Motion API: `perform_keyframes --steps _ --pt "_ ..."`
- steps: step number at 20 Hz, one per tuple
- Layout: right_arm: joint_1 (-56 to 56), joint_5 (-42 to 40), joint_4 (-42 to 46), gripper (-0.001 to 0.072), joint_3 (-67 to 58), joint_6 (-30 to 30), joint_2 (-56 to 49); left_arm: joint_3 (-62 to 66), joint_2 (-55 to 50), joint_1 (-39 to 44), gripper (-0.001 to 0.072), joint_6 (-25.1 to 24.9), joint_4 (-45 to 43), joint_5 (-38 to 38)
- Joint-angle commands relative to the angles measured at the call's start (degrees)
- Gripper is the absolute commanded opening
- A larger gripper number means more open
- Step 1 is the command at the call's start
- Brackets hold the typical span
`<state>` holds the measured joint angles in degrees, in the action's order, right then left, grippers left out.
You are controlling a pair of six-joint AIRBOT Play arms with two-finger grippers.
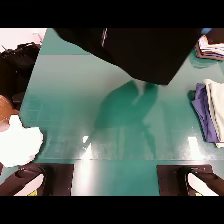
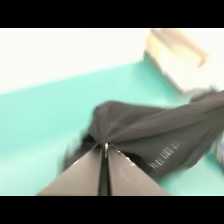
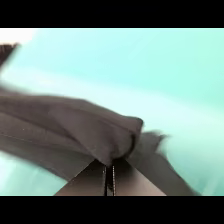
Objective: Fold the shirts.
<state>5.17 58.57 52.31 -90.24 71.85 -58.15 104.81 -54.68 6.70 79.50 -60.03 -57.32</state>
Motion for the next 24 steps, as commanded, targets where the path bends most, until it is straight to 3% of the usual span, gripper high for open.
perform_keyframes --steps 1,6,10,16,24 --pt "-1.9 0.33 3.13 0.0015 -6.88 0.2 6.84 3.67 7.82 -0.07 0.0024 0.04 -0.57 6.64" --pt "-2.4 0.55 4.76 0.0015 -10.51 1.7 9.4 5.64 8.24 -0.07 0.0024 0.07 -0.2 6.14" --pt "-2.4 6.25 4.74 0.0015 -10.47 6.54 3.87 5.49 2.49 -0.07 0.0024 0.04 -0.9 -0.44" --pt "3.56 16.22 4.96 0.0015 -10.4 8.35 -17.05 5.46 -18.84 -0.07 0.0024 0.11 -6.99 -19.45" --pt "9.94 8.17 10.64 0.0017 -10.43 8.35 -42.42 5.46 -47.47 -0.07 0.0025 2.93 -11.58 -16.96"
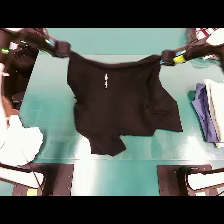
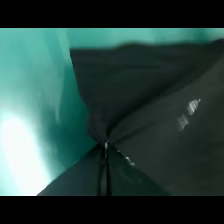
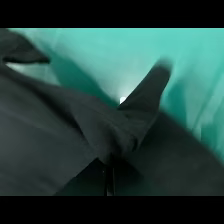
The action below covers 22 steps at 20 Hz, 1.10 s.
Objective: Fold the shirts.
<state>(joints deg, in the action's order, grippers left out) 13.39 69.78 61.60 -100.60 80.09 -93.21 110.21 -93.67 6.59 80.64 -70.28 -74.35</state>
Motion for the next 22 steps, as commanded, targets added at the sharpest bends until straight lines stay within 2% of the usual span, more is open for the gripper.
perform_keyframes --steps 1,2,3,4,5,6,9,11,13,16,19,22 --pt "1.73 -3.93 1.03 0.0017 -0.07 0.11 -8.81 0.07 -10.71 0.02 0.0027 3.74 -1.4 0.37" --pt "1.73 -4.44 0.87 0.0017 -0.07 0.13 -9.94 0.07 -12.28 0.02 0.0089 5.11 -1.57 0.46" --pt "1.73 -4.66 0.9 0.0018 -0.07 0.13 -10.58 0.07 -13.53 0.02 0.041 5.29 -1.62 0.61" --pt "1.7 -4.87 0.9 0.0056 -0.07 0.13 -10.78 0.07 -13.97 0.02 0.0586 6.58 -1.88 0.72" --pt "1.42 -4.83 0.94 0.0286 -0.2 0.13 -10.58 0.11 -13.99 0.02 0.0544 7.52 -2.86 0.63" --pt "0.74 -3.67 0.96 0.0416 -1.03 0.13 -10.38 0.7 -13.86 0.02 0.0547 7.54 -4.28 -0.61" --pt "-2.34 3.19 1.03 0.0413 -2.78 0.07 -6.99 1.03 -10.67 0.02 0.0547 9.44 -16.55 -6.54" --pt "-4.94 4.39 1.07 0.0409 1.18 -0.72 -1.33 -0.17 -8.11 0.02 0.0547 10.93 -21.79 -9.7" --pt "-7.45 4.46 1.05 0.0409 8.07 -0.87 5.77 -5.75 -4.57 0.04 0.0547 10.86 -20.5 -10.56" --pt "-10.16 5.35 1.05 0.041 18.38 -0.92 15.8 -21.35 3.56 0.04 0.0547 10.43 -19.28 -9.75" --pt "-11.72 4.17 1.05 0.0409 25.9 -1.09 23.3 -41.7 16.33 0.04 0.0547 11.08 -18.08 -4.02" --pt "-11.76 -1.68 0.94 0.0409 32.28 -1.09 29.66 -59.3 28.3 0.04 0.0547 12.44 -8.24 2.51"
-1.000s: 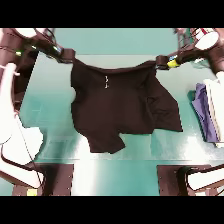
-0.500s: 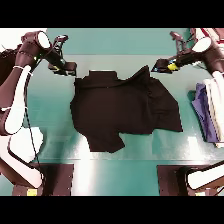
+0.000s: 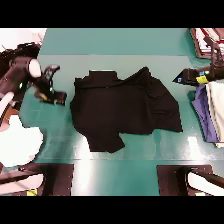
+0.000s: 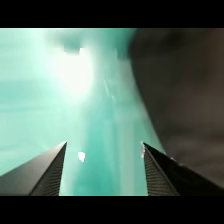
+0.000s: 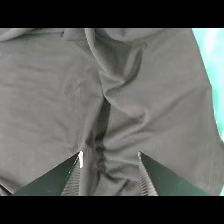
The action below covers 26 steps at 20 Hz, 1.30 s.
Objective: Fold the shirts.
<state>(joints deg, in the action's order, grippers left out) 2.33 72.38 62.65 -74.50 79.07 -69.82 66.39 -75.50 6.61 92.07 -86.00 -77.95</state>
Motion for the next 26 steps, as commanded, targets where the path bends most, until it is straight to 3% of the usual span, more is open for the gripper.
perform_keyframes --steps 1,6,12,22,23,24,25,26 --pt "-0.7 -5.97 -0.15 0.0409 7.82 -0.07 7.96 -19.69 12.85 0.02 0.0547 0.98 11.78 8.52" --pt "-0.72 -7.26 -0.11 0.0409 10.38 -0.07 12.57 -31.17 16.57 0.02 0.0547 0.94 24.28 17.22" --pt "-0.72 -7.23 -0.11 0.0408 10.38 -0.04 15.08 -34.32 16.15 0.02 0.0545 0.9 28.74 25.7" --pt "-0.72 -4.2 -0.09 0.0408 10.38 0.02 15.15 -34.32 15.67 0.09 0.0544 -2.1 32.44 25.81" --pt "-0.72 -4.02 -0.07 0.0408 10.38 0.07 15.15 -34.32 15.5 0.07 0.0431 -2.12 32.39 25.53" --pt "-0.79 -3.65 0.13 0.0408 10.38 0.96 15.15 -34.32 15.39 0.07 0.02 -2.4 32.44 25.53" --pt "-0.98 -3.13 0.11 0.0408 10.38 1.09 15.15 -34.29 15.39 0.07 0.0024 -2.58 32.41 26.18" --pt "-1.68 -1.92 0.15 0.0408 10.38 1.09 15.15 -34.25 15.39 0.07 0.0033 -2.47 32.44 27.02"
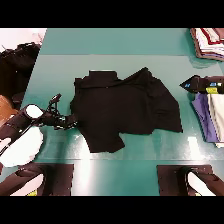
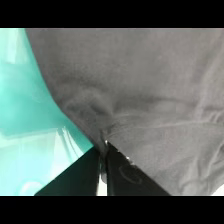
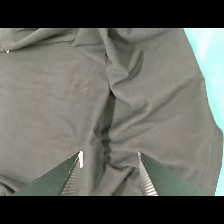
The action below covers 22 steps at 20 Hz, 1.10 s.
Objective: Fold the shirts.
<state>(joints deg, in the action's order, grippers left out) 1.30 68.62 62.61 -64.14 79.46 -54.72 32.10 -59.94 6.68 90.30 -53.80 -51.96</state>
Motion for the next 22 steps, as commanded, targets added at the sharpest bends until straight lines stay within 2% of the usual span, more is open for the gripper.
perform_keyframes --steps 1,3,6,7,8,10,13,21,22 --pt "-1.86 3.72 0.59 0.0409 0.11 0.7 0.04 0.35 -0.15 0.0 0.0025 -0.72 0.15 1.4" --pt "-6.29 7.41 2.23 0.0408 2.95 0.7 1.03 2.01 0.17 0.0 0.0025 -0.9 -0.2 0.28" --pt "-17.2 10.16 6.01 0.041 14.62 1.07 4.7 5.62 1.33 0.0 0.0025 -3.63 -0.17 -1.49" --pt "-21.38 10.05 5.95 0.0437 19.43 1.07 5.84 6.97 1.42 0.0 0.0025 -3.78 -0.13 -2.08" --pt "-25.07 9.92 5.73 0.0515 23.69 1.05 6.4 7.96 1.55 0.0 0.0025 -3.78 -0.11 -2.25" --pt "-30.99 9.4 2.54 0.0511 31.17 0.57 6.01 9.16 1.55 0.0 0.0025 -3.76 0.15 -1.95" --pt "-34.18 6.51 -4.24 0.0433 37.07 -2.6 2.34 9.2 1.55 0.0 0.0025 -3.76 0.24 -1.64" --pt "-23.74 -3.06 -8.11 0.0426 32.72 -1.84 -9.2 9.2 1.55 0.0 0.0025 -3.76 0.24 -1.64" --pt "-22.32 -3.61 -8.11 0.0313 31.63 -1.44 -9.99 9.2 1.55 0.0 0.0025 -3.76 0.22 -1.68"
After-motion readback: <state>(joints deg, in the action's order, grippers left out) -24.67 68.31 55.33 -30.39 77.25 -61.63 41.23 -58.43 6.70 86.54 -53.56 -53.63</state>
